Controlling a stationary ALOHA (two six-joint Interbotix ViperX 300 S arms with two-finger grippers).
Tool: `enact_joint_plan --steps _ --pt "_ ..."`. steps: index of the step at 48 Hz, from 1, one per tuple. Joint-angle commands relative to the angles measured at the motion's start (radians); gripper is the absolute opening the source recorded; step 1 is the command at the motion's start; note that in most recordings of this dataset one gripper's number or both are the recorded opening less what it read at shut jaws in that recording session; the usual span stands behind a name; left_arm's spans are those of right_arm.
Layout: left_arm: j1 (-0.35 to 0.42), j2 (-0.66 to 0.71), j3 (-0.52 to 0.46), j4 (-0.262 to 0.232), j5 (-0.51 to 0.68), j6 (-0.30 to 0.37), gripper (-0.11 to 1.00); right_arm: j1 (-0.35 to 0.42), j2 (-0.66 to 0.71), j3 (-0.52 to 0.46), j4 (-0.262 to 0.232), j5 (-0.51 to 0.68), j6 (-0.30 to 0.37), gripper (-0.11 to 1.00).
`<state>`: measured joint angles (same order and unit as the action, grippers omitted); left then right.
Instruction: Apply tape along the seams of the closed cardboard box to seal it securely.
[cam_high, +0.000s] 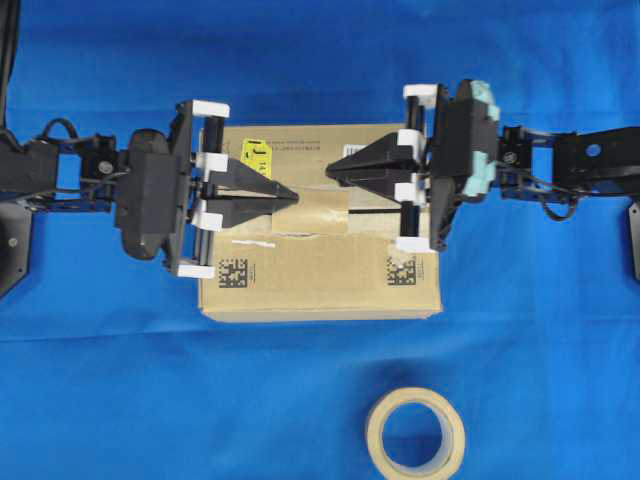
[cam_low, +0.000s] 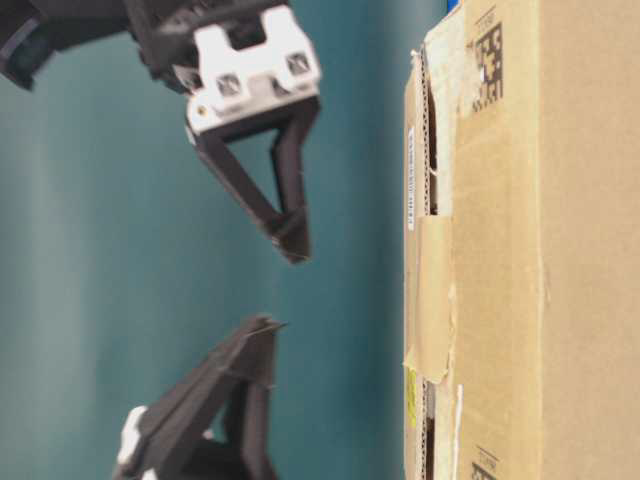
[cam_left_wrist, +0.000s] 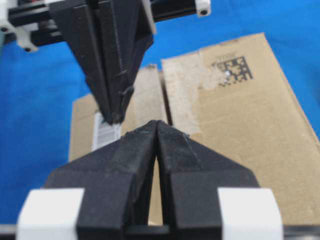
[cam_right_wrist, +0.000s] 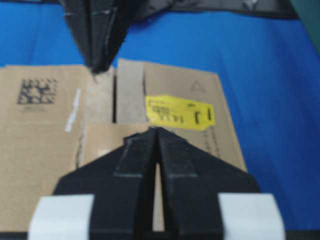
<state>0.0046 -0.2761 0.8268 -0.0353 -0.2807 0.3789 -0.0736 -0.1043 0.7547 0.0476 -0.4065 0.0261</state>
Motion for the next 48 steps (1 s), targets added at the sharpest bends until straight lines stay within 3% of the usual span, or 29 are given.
enact_joint_plan --steps 1,19,40,48 --pt "0.002 0.026 -0.009 0.003 -0.032 -0.02 -0.01 0.0 0.021 -0.041 0.003 -0.012 0.0 0.0" --pt "0.003 0.137 -0.02 0.002 -0.069 -0.051 -0.01 0.002 0.144 -0.121 0.005 -0.003 0.006 0.0" --pt "0.029 0.166 0.012 -0.003 -0.063 -0.067 -0.01 0.031 0.187 -0.11 0.023 0.058 0.017 0.0" --pt "0.035 0.179 0.049 -0.003 -0.063 -0.149 -0.01 0.049 0.184 -0.08 0.048 0.072 0.017 0.0"
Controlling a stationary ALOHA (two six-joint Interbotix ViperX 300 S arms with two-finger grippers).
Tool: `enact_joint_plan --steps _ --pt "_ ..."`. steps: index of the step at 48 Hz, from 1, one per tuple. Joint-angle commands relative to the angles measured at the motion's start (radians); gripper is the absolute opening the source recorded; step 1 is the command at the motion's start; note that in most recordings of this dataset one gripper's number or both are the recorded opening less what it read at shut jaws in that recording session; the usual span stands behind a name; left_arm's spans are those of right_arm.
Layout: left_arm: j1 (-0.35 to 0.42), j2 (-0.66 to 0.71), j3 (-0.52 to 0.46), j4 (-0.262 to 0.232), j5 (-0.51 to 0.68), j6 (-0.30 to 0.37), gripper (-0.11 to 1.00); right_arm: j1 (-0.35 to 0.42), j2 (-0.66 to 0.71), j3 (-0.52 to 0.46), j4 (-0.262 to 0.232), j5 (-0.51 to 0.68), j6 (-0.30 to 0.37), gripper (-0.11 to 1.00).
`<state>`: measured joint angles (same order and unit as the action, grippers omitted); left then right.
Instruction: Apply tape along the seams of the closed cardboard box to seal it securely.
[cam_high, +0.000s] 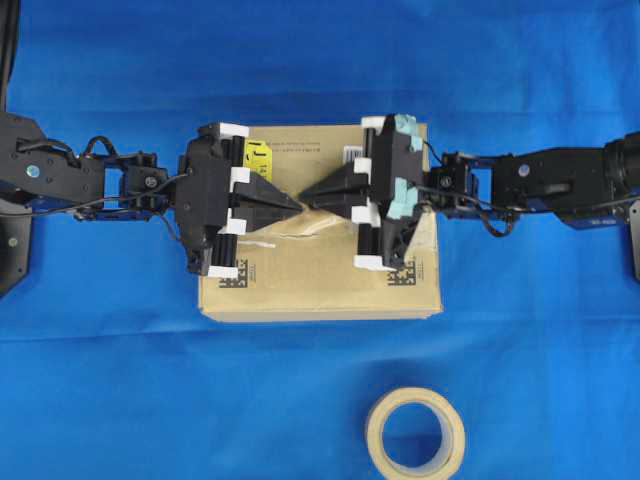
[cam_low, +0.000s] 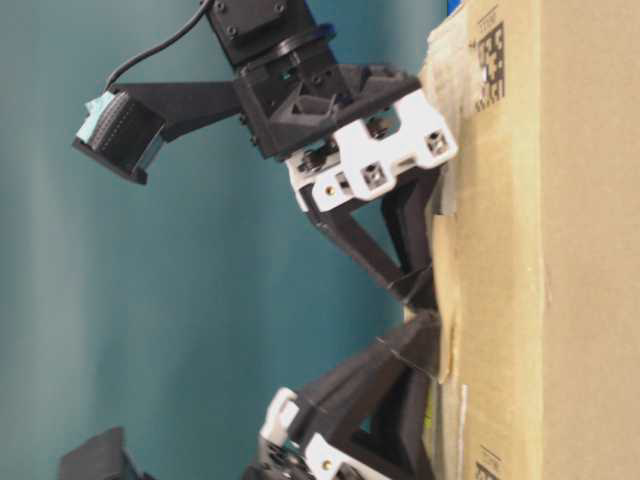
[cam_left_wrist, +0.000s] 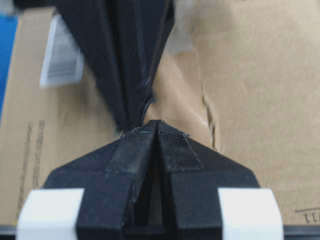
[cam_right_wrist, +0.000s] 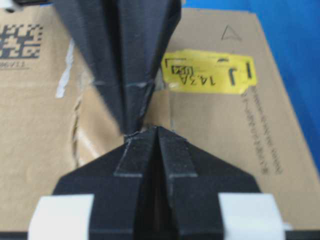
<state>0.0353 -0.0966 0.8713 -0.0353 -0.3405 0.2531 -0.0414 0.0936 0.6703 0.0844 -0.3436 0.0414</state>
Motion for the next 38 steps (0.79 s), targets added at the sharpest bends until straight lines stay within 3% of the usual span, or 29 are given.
enact_joint_plan --steps 1,25,38 --pt "0.006 0.002 0.009 -0.003 -0.003 -0.029 0.0 0.018 -0.015 0.008 0.012 0.011 0.002 0.0" --pt "0.012 -0.005 0.078 -0.003 -0.002 -0.1 -0.01 0.044 -0.078 0.107 0.046 0.008 0.002 0.0" --pt "-0.028 -0.083 0.038 -0.003 -0.002 -0.057 0.0 0.046 -0.178 0.11 0.041 0.011 -0.006 0.0"
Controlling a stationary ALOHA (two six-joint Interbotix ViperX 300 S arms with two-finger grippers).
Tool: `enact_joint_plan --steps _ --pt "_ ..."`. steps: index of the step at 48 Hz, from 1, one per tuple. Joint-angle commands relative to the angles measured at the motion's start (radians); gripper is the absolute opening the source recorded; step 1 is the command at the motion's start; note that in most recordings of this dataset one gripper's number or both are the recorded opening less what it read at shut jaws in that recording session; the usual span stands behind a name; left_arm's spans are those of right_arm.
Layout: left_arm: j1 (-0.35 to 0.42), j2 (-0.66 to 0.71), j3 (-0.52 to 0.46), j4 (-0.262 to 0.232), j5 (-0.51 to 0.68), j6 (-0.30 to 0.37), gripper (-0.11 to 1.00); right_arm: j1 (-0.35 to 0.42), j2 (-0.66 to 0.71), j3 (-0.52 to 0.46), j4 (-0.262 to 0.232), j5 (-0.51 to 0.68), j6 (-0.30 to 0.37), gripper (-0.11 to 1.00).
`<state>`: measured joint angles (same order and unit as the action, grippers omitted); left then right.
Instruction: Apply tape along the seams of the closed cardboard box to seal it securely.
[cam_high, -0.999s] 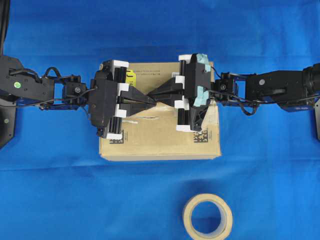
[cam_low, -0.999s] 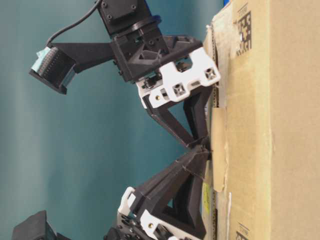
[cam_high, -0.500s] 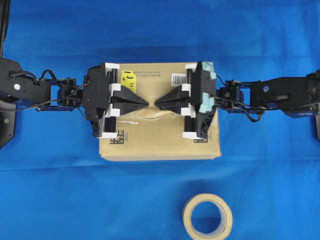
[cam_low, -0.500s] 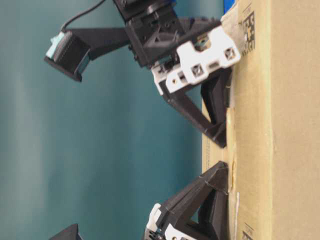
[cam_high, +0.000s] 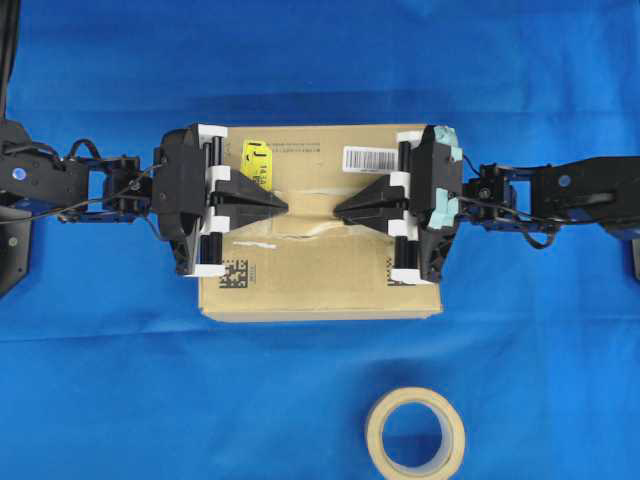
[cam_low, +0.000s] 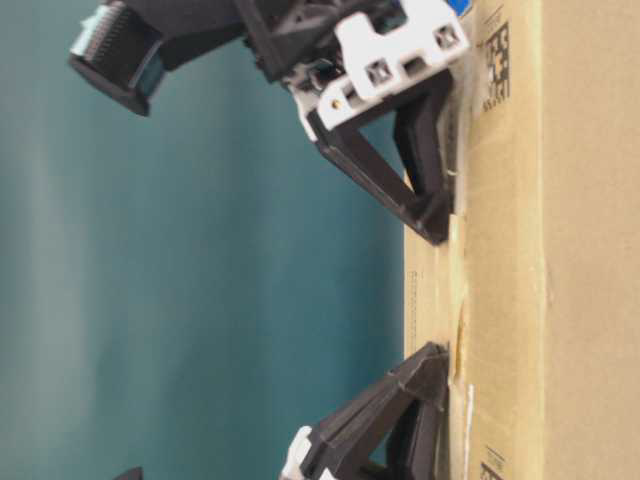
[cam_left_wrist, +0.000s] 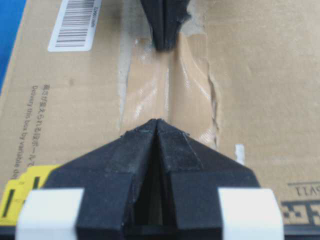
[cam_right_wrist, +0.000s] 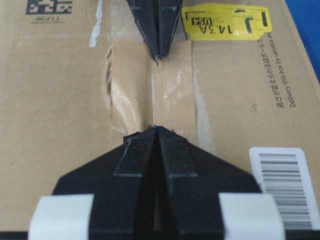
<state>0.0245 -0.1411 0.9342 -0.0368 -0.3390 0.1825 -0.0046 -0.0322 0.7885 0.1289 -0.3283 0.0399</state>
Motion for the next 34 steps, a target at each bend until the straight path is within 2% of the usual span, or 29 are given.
enact_joint_plan --steps 1,9,21,34 --pt "-0.018 -0.046 -0.028 -0.002 -0.003 0.02 -0.01 0.009 -0.06 -0.008 -0.003 -0.006 -0.006 0.0" --pt "-0.034 -0.064 -0.063 0.003 -0.008 0.046 0.0 0.009 -0.078 -0.025 -0.005 -0.035 -0.009 0.0" --pt "-0.057 0.025 -0.132 0.008 -0.005 0.054 0.0 0.002 0.003 -0.091 -0.005 -0.049 -0.009 0.0" --pt "-0.067 0.078 -0.127 0.008 -0.011 0.049 -0.01 -0.003 0.101 -0.161 -0.005 -0.048 -0.009 0.0"
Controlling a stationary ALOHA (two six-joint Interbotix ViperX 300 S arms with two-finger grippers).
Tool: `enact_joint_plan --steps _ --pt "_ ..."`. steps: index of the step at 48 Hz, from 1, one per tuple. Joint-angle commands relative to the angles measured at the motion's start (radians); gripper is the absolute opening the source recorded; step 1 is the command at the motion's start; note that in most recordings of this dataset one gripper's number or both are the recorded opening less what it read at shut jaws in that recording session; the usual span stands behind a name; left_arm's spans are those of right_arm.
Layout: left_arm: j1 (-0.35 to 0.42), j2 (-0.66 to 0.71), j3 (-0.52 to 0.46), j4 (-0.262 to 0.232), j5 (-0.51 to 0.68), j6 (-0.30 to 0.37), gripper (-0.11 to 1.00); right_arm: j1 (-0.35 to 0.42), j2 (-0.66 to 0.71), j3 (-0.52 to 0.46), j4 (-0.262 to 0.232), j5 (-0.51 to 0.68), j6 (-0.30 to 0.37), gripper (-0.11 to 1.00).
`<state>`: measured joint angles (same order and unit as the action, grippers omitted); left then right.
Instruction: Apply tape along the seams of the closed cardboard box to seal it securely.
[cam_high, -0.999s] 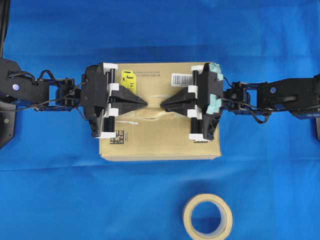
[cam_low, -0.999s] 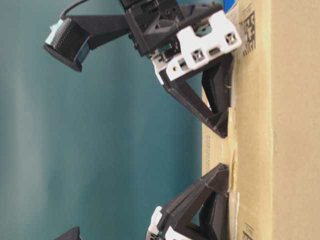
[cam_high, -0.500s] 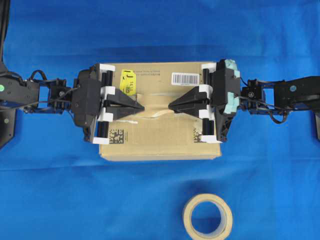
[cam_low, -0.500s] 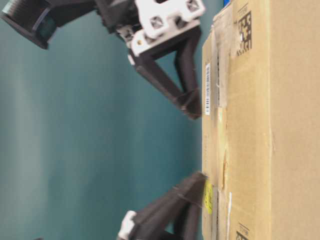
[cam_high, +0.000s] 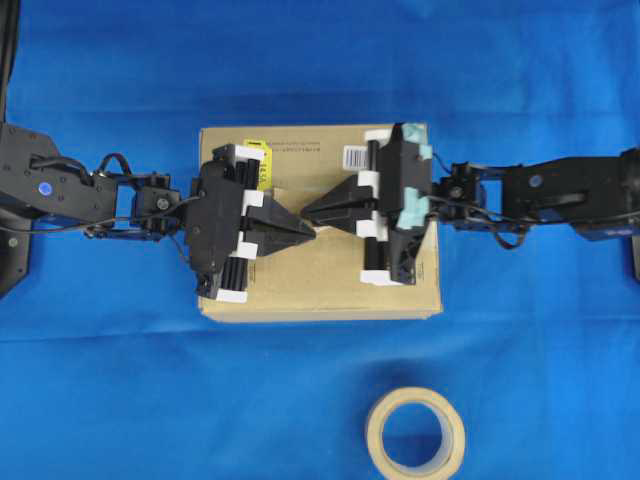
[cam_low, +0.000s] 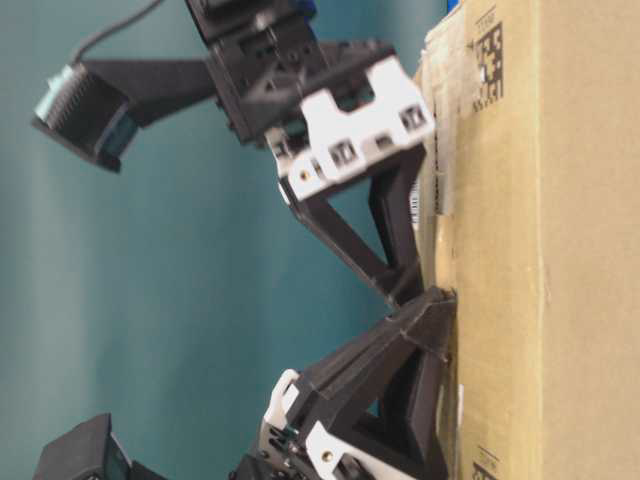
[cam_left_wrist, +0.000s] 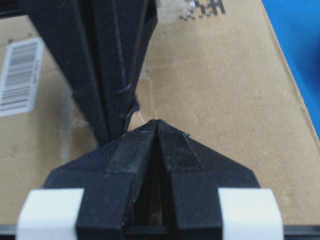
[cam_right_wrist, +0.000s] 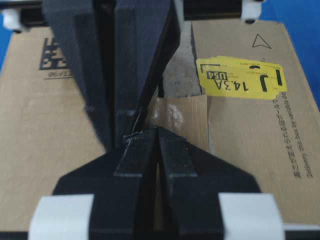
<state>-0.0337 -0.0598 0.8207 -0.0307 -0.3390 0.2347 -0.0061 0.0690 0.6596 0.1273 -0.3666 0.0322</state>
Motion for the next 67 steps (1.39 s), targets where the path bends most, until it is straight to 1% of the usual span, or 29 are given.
enact_joint_plan --steps 1,6,11,16,19,24,36,41,46,54,61,67 --pt "-0.008 -0.002 -0.012 0.002 -0.009 -0.006 -0.01 -0.002 0.005 -0.034 -0.002 -0.008 -0.002 0.0" --pt "-0.008 0.0 0.009 -0.002 -0.011 -0.008 0.0 0.0 0.018 -0.034 0.002 -0.006 0.003 0.0" --pt "-0.003 -0.006 0.048 -0.003 -0.011 -0.029 -0.01 0.006 0.021 -0.018 0.012 0.003 0.009 0.0" --pt "-0.002 -0.015 0.086 -0.003 -0.011 -0.055 -0.01 0.015 0.02 0.008 0.048 0.011 0.009 0.0" --pt "0.002 -0.025 0.115 -0.005 -0.011 -0.078 -0.01 0.023 0.018 0.025 0.06 0.015 0.009 0.0" --pt "0.003 -0.035 0.146 -0.008 -0.011 -0.084 0.0 0.04 0.009 0.055 0.078 0.026 0.009 0.0" --pt "0.003 -0.057 0.183 -0.009 -0.011 -0.118 -0.01 0.08 -0.046 0.149 0.132 0.025 0.009 0.0" --pt "0.003 -0.063 0.193 -0.009 -0.011 -0.13 0.0 0.086 -0.061 0.173 0.14 0.021 0.009 0.0" --pt "0.003 -0.063 0.189 -0.009 -0.011 -0.135 -0.01 0.087 -0.066 0.176 0.141 0.014 0.009 0.0" --pt "0.003 -0.078 0.158 -0.009 -0.011 -0.133 0.0 0.087 -0.086 0.155 0.138 0.002 -0.003 0.0" --pt "0.003 -0.14 0.106 -0.006 0.017 -0.117 -0.01 0.086 -0.173 0.132 0.126 0.006 -0.028 0.0" --pt "0.003 -0.212 0.071 -0.005 0.071 -0.091 -0.01 0.08 -0.27 0.138 0.123 0.015 -0.074 0.0"
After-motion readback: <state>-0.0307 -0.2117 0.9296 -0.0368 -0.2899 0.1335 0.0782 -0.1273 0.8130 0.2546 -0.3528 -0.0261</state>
